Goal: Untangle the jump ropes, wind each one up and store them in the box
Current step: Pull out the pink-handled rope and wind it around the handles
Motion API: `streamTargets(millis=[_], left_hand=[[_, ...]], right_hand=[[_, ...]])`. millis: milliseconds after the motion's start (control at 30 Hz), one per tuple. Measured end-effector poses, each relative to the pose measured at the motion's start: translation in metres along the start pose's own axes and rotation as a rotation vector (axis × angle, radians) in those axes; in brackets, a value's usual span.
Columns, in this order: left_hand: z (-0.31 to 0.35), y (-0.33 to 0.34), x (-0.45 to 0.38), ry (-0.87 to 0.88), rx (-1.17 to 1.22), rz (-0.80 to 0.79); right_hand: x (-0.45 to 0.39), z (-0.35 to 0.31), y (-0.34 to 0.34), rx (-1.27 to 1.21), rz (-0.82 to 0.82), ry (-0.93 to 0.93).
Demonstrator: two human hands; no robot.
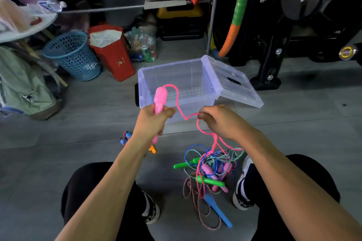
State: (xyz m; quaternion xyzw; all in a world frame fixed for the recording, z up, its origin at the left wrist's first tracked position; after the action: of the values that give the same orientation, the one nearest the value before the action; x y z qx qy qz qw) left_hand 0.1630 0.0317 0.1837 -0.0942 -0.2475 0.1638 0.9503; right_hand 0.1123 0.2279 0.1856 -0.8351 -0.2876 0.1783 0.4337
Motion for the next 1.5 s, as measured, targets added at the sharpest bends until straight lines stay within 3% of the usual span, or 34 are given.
streamTargets(millis=[67,200,367,467,567,633,767,800,867,1000,1133,1200,1367,1500], left_hand=[[0.008,0.009,0.009,0.057,0.041,-0.083],[0.009,0.028,0.014,0.101,-0.12,-0.205],[0.01,0.033,0.01,0.131,-0.095,-0.205],[0.009,0.022,0.001,0.047,0.184,-0.1],[0.006,-0.005,-0.014,-0.094,0.533,0.01],[0.002,-0.02,-0.023,-0.156,0.435,0.088],[-0.009,-0.015,-0.023,-0.086,-0.481,0.165],[-0.012,-0.007,-0.021,-0.055,-0.593,0.15],[-0.016,0.004,-0.019,-0.046,-0.561,0.086],[-0.005,0.024,-0.007,-0.017,-0.172,-0.109],[0.004,0.044,0.01,0.125,-0.188,-0.264],[0.003,0.043,0.007,0.133,-0.152,-0.232],[-0.008,0.011,-0.016,-0.059,0.124,0.08],[-0.021,0.011,-0.025,-0.123,-0.137,0.115]], right_hand=[[-0.001,-0.005,0.001,-0.074,-0.012,0.005],[-0.006,-0.018,0.001,-0.212,-0.014,-0.027],[-0.008,-0.017,-0.001,-0.276,0.018,-0.003],[-0.005,-0.005,0.001,-0.284,-0.005,0.067],[0.003,0.015,0.002,-0.06,-0.123,0.166],[0.006,0.021,-0.002,-0.082,-0.115,0.188],[0.007,0.01,-0.018,-0.256,0.062,0.134],[0.007,0.008,-0.018,-0.293,0.079,0.139],[0.008,0.005,-0.018,-0.299,0.07,0.159],[0.005,-0.004,-0.012,-0.228,0.016,0.136],[0.002,-0.009,-0.009,-0.308,0.043,0.109],[0.003,-0.007,-0.009,-0.339,0.041,0.136],[0.011,0.019,-0.012,-0.28,-0.095,0.27],[0.015,0.026,-0.017,-0.24,-0.057,0.252]])
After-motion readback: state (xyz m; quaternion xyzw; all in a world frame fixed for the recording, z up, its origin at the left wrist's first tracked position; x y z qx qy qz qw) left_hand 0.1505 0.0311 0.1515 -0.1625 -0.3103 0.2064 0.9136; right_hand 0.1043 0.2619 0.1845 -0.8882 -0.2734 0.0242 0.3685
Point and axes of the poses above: each hand's wrist, its own x-axis away from the middle knuckle, its own y-axis out of the palm, z = x × y, the point moved 5 cm from there along -x, towards the middle knuckle, and after that the axes turned 6 degrees about -y, right-handed, at the moved point
